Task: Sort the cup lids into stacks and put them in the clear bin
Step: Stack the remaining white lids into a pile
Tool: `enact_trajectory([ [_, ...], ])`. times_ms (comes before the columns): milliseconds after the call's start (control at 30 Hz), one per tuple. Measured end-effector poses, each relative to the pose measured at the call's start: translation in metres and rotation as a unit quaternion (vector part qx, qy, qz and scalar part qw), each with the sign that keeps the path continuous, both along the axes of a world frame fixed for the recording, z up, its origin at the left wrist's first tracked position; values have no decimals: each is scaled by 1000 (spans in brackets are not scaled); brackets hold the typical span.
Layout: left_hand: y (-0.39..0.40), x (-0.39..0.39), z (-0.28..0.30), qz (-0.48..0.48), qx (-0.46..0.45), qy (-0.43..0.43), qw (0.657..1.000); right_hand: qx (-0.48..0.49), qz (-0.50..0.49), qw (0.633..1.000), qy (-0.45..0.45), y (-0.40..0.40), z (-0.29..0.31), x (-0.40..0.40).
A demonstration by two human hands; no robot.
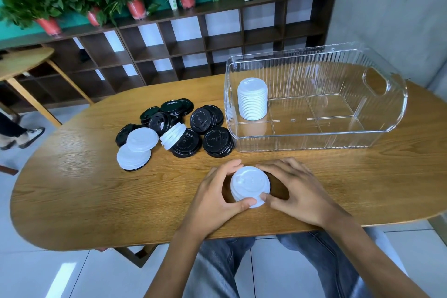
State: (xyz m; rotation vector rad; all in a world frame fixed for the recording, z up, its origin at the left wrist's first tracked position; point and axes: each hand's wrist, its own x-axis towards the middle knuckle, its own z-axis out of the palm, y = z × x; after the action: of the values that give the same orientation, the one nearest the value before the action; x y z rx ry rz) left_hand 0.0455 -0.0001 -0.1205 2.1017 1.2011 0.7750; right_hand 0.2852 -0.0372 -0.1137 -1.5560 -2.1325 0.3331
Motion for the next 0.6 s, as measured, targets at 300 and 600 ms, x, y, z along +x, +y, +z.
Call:
enact_trajectory([
  [300, 2, -8, 6, -2, 45, -60, 997, 2, 5, 1000, 5, 1, 0, 1],
  [600, 82, -72, 7, 347, 55, -26, 936, 3, -4, 1000, 19, 1, 0, 1],
])
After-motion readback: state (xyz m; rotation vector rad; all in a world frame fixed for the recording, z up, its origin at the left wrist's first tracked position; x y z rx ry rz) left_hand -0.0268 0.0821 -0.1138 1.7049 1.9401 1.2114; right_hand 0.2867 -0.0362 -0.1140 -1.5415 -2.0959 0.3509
